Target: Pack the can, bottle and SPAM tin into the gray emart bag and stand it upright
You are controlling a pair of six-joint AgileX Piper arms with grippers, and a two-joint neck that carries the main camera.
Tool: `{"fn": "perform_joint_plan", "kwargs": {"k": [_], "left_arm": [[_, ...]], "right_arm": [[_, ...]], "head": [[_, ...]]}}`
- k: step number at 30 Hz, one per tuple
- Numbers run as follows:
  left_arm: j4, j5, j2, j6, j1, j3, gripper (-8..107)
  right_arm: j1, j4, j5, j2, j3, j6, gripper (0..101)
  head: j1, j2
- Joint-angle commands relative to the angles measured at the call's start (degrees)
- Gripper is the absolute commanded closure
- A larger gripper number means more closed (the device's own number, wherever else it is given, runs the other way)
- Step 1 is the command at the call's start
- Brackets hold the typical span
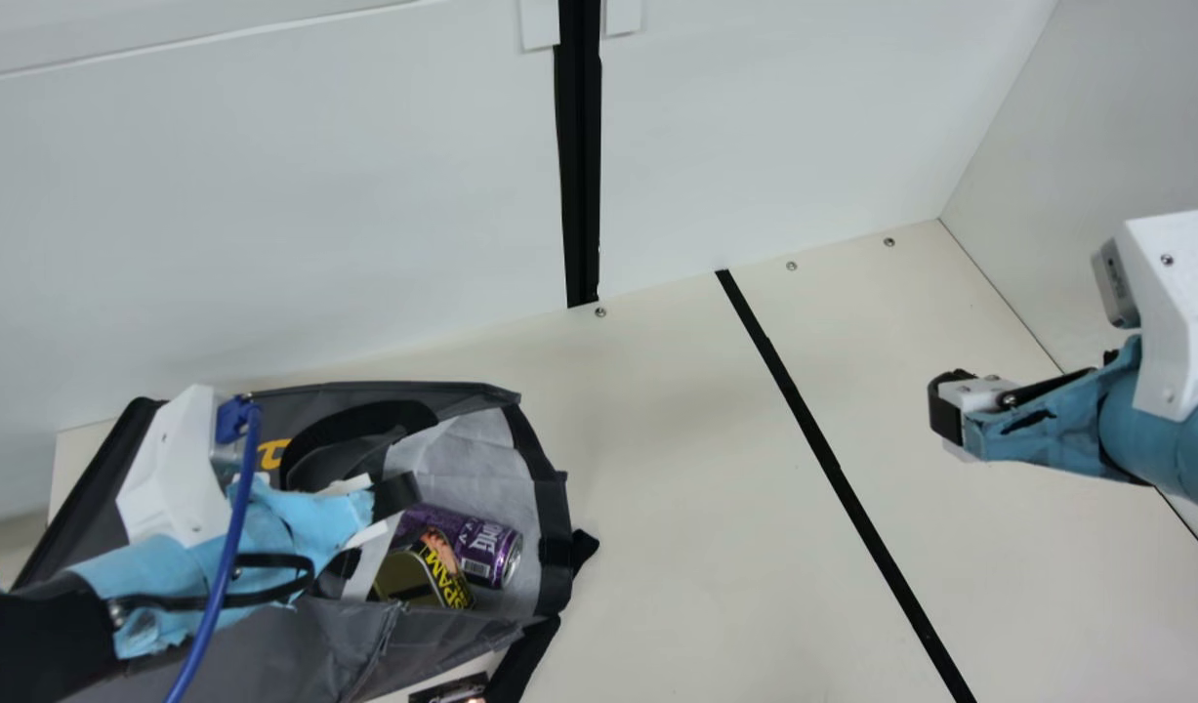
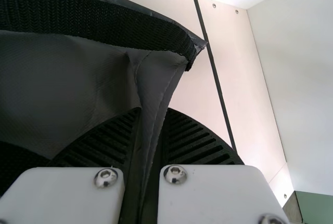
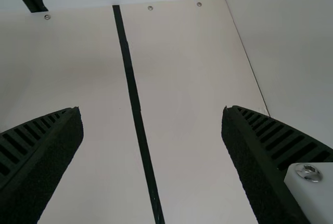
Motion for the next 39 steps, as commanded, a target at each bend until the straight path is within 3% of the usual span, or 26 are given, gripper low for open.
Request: {"fn": "perform_joint_plan", "kwargs": {"k": [1, 20, 39], "left_arm": [[0.0, 0.0, 0.0, 0.0, 0.0, 0.0, 107], [0.0, 0.0, 0.0, 0.0, 0.0, 0.0, 107], [0.0, 0.0, 0.0, 0.0, 0.0, 0.0, 107]], "right_arm": [[-0.5, 1.5, -0.9, 0.4, 0.7, -1.9, 6], [-4.6, 19.0, -8.5, 4.5, 8.5, -19.8, 6], [-4.4, 33.2, -11.0, 9.0, 16.2, -35.6, 6]], "head": [[-1.4, -0.1], [-1.4, -0.1], [-1.4, -0.1]]}}
